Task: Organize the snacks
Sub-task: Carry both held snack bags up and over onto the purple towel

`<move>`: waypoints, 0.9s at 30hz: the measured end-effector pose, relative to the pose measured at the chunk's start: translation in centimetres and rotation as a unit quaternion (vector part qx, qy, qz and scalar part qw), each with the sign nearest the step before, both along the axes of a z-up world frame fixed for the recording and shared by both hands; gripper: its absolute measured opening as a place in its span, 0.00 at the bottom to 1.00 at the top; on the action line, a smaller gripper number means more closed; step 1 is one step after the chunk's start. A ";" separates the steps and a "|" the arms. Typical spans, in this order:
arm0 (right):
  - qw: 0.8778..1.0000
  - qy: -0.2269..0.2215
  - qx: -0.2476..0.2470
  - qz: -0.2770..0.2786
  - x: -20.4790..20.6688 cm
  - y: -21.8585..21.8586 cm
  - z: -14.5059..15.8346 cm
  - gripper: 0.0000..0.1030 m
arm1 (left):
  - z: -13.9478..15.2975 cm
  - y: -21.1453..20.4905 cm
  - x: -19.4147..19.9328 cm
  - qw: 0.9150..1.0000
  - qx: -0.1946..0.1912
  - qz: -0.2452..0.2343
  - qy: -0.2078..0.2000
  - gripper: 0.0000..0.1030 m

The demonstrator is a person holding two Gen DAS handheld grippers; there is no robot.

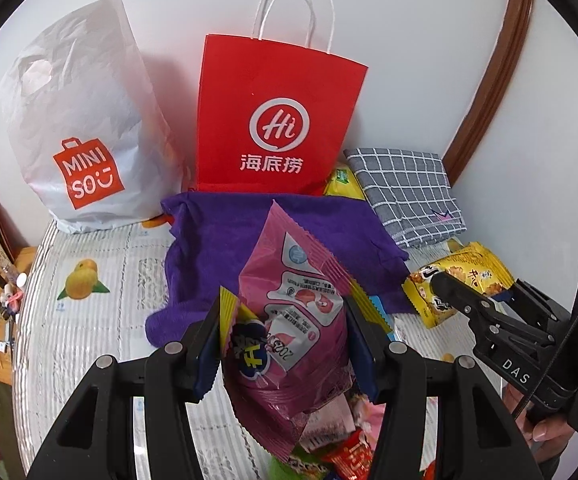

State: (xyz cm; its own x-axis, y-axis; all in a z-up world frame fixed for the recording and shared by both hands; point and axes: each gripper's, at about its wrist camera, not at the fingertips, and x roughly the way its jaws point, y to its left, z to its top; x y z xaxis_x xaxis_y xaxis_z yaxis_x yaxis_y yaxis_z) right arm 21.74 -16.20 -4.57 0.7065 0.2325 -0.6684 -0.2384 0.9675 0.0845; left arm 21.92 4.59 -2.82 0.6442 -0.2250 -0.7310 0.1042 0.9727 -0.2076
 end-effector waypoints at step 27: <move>1.000 0.002 0.016 0.013 10.8 0.5 0.1 0.45 | -1.6 0.2 8.1 0.999 0.043 0.001 0.016 0.51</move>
